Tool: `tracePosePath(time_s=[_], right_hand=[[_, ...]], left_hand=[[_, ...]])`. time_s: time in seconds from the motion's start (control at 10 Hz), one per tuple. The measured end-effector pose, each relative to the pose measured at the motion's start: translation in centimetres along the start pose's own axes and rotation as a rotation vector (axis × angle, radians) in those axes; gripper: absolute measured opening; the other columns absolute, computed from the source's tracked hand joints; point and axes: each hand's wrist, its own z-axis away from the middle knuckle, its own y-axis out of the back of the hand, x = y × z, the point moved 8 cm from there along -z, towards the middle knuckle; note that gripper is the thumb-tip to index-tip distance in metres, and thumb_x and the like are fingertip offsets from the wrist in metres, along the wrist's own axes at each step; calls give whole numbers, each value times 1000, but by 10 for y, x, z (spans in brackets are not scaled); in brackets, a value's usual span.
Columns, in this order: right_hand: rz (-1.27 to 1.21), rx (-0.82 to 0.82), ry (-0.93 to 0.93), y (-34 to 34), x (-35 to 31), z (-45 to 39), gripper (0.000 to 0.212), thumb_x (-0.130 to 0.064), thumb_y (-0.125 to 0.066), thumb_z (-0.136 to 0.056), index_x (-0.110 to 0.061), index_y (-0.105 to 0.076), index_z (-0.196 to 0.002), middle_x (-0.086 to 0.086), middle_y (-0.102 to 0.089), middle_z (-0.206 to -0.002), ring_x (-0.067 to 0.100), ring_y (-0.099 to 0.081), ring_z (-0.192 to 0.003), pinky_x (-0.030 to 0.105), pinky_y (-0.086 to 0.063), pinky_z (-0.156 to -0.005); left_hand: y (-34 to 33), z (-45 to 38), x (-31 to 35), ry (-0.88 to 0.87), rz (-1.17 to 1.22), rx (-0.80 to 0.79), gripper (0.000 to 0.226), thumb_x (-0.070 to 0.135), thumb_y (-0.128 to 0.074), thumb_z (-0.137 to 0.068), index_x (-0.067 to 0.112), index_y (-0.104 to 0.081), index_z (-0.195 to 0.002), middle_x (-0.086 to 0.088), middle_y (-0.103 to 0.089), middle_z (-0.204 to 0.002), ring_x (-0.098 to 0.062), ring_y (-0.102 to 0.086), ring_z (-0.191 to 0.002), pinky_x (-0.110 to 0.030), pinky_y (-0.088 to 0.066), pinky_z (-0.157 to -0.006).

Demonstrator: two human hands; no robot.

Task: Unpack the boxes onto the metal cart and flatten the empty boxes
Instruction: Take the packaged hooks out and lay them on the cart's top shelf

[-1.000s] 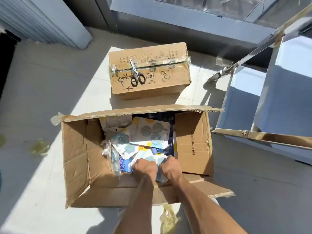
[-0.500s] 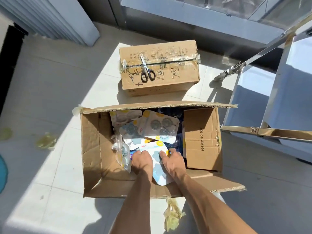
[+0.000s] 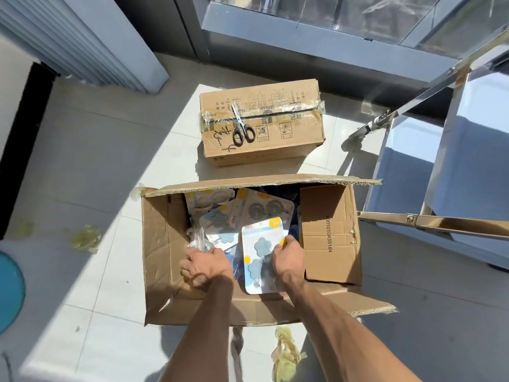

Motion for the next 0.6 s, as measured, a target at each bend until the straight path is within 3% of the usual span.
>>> tracePosePath(time_s=[0.1,0.2,0.3,0.4,0.5,0.6], right_hand=[[-25,7,7,2,4,-4,12,-18,-47,-94,-11,-56,-99,12,-69,-100,30,-63,-90,34,-51,-80],[-32,13,15,0,12,-4,13,-18,-47,-94,-10,-56,-99,13,-69,-98,32,-63,-90,35,-52,-81],[-32,12,-13,-2,25,-1,15,-18,-47,-95,-9,-56,-102,13,-68,-101,31,-63,-92,37,-52,-84],[-52,13,-39,-3,31,1,14,-17,-46,-96,-9,-56,-103,13,-68,-104,31,-62,-96,42,-52,-87],[-48,-4,-54,-4,26,0,18,-12,-51,-90,-9,-59,-105,14,-68,-107,32,-62,-98,37,-52,-86],[-26,-34,-48,-11,17,2,25,-10,-53,-86,-10,-61,-110,14,-68,-109,33,-62,-101,37,-52,-86]], left_hand=[[-14,-21,-11,80,27,-112,43,23,-57,-91,-1,-49,-127,-27,-51,-130,-39,-49,-121,-42,-42,-101],[-35,-33,-19,87,47,-244,42,18,-35,-103,-5,-47,-135,-24,-50,-137,-36,-49,-125,-20,-44,-92],[-40,-35,-25,37,-29,-297,39,9,-32,-104,-8,-42,-138,-25,-47,-139,-36,-48,-126,-2,-30,-50],[-42,-38,-21,13,3,-266,39,14,-44,-99,-2,-49,-134,-23,-54,-133,-36,-54,-120,-22,-48,-91],[-37,-32,-3,-84,-64,-184,48,14,-54,-92,8,-44,-139,-23,-57,-126,-39,-54,-118,-38,-43,-96],[-40,-24,20,-233,-207,-144,44,24,-56,-92,6,-44,-131,-24,-61,-119,-39,-56,-114,-39,-44,-91]])
